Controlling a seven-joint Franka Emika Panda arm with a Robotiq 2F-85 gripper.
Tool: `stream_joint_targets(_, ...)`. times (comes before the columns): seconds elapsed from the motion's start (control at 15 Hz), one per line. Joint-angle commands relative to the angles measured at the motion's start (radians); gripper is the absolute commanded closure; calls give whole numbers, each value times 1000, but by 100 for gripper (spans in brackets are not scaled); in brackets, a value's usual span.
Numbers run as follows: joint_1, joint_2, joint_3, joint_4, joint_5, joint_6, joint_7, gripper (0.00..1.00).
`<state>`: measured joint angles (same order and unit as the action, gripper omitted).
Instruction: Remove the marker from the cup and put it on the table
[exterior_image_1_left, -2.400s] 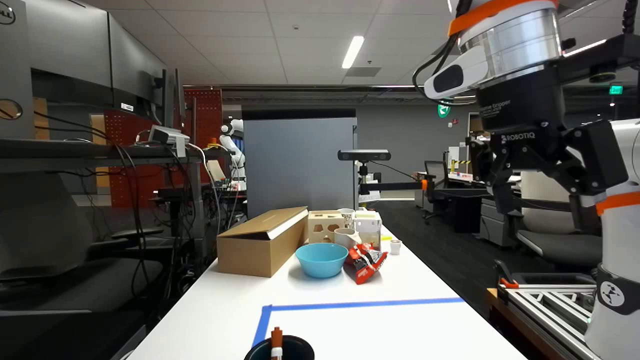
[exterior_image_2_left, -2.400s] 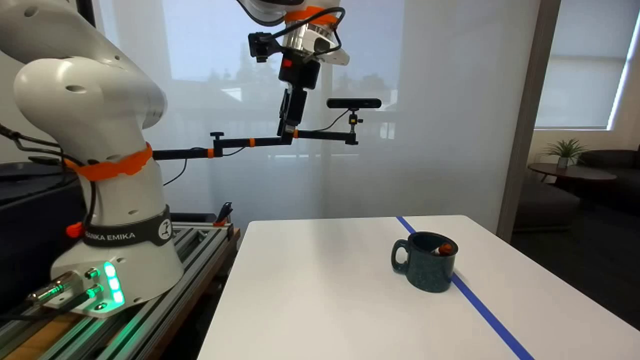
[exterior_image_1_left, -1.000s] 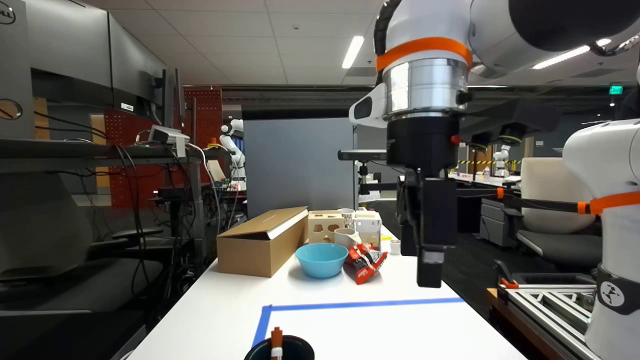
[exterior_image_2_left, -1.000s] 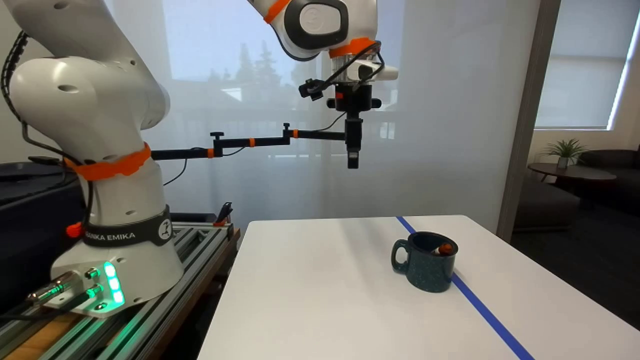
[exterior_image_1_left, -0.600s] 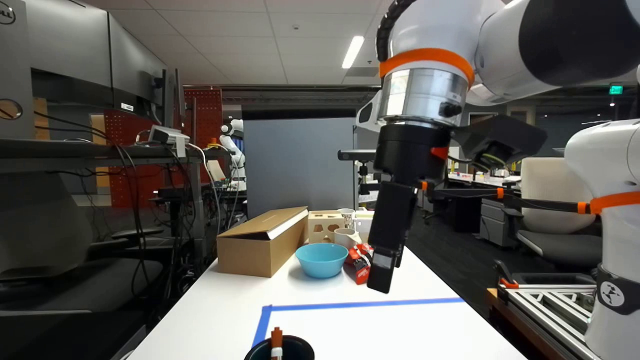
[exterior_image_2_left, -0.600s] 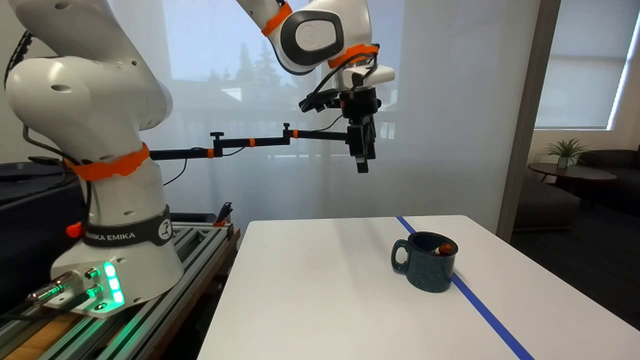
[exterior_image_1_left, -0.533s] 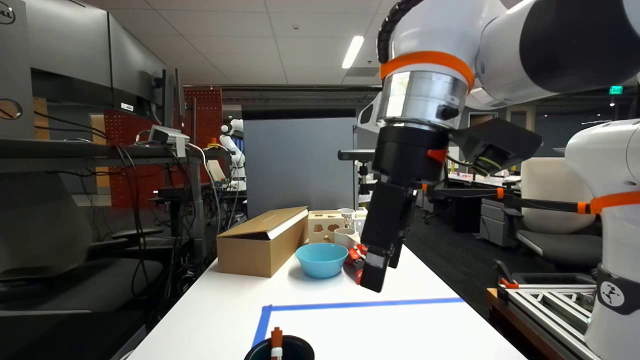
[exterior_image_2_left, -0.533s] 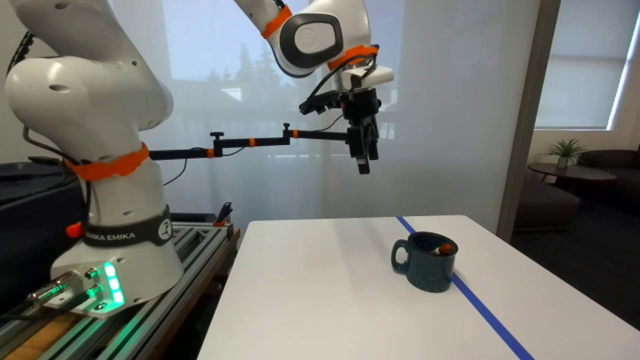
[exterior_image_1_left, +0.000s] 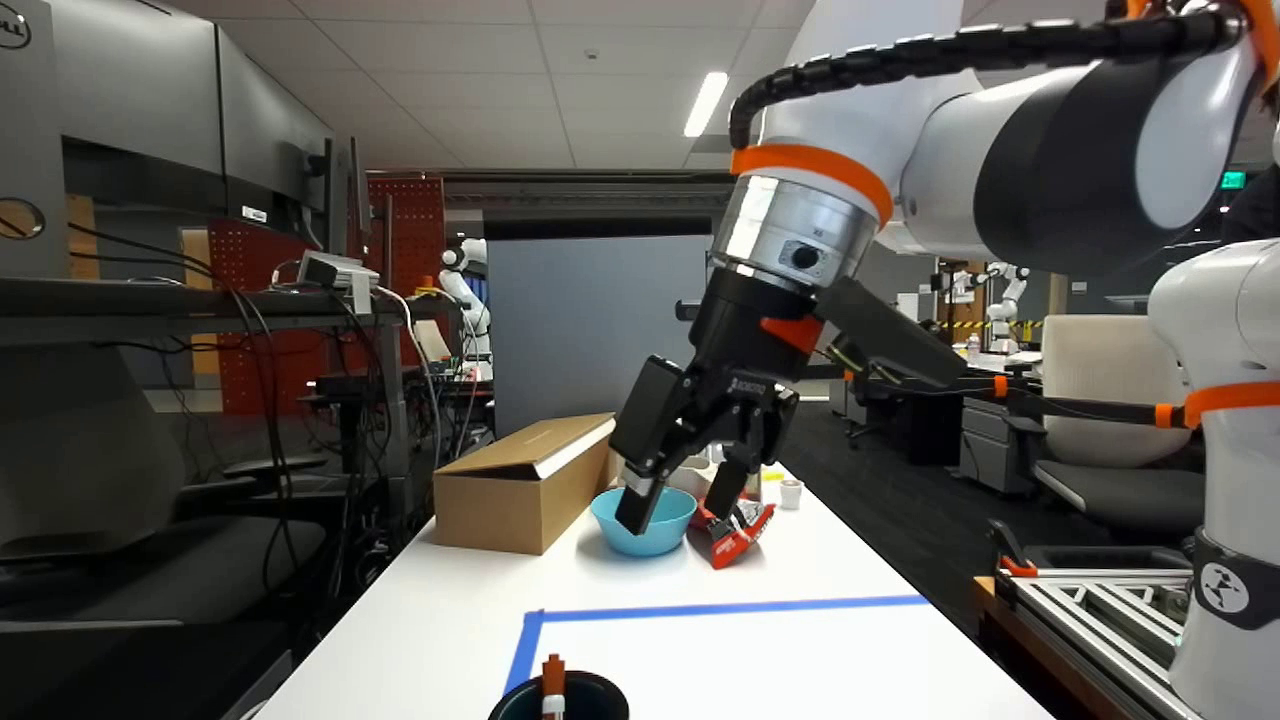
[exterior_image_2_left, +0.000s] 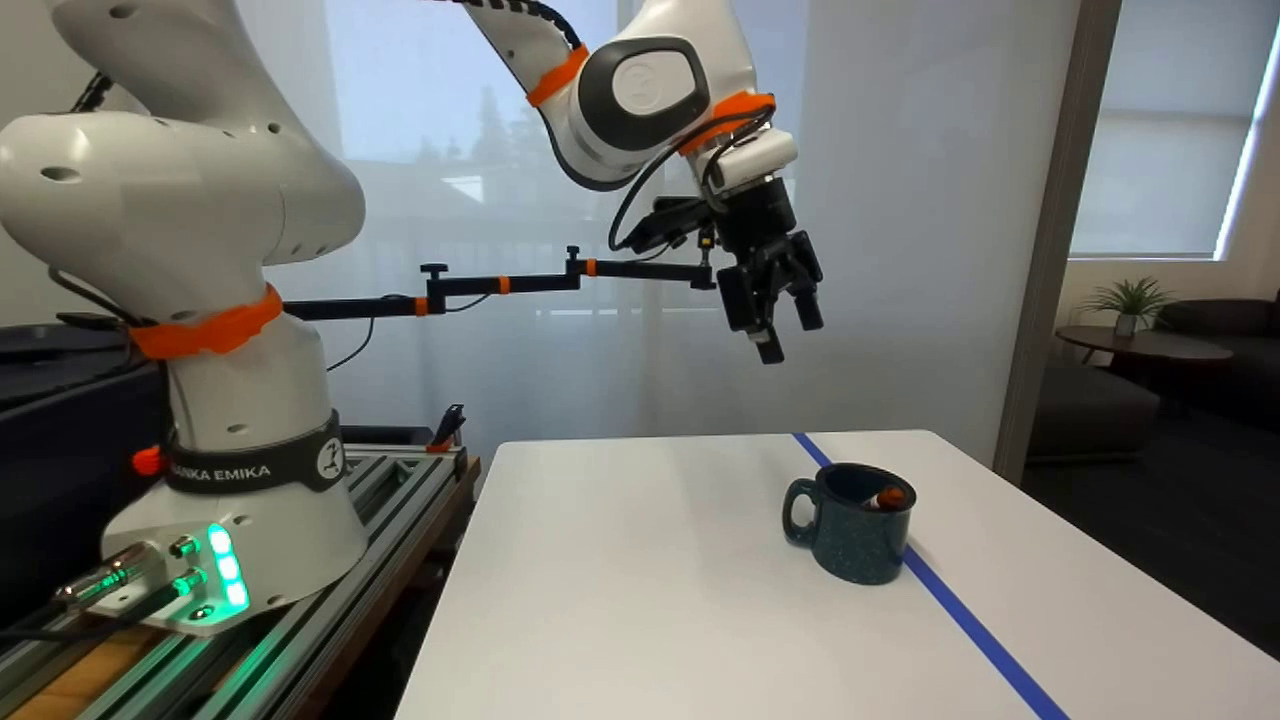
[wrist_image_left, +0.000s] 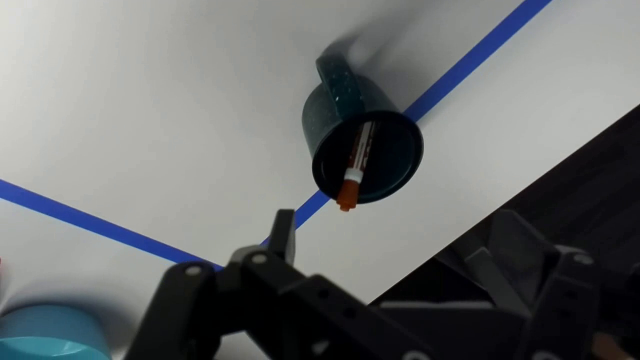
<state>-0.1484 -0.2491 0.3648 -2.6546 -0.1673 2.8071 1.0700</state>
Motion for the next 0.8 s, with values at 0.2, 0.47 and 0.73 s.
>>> stream_joint_targets(0.2,-194,117,169,114,-265,5,431,0)
stream_joint_targets(0.47,-255,175,248,162,-427,-10,704,0)
stream_joint_targets(0.73,-282,247,281,225,-633,-54,981,0)
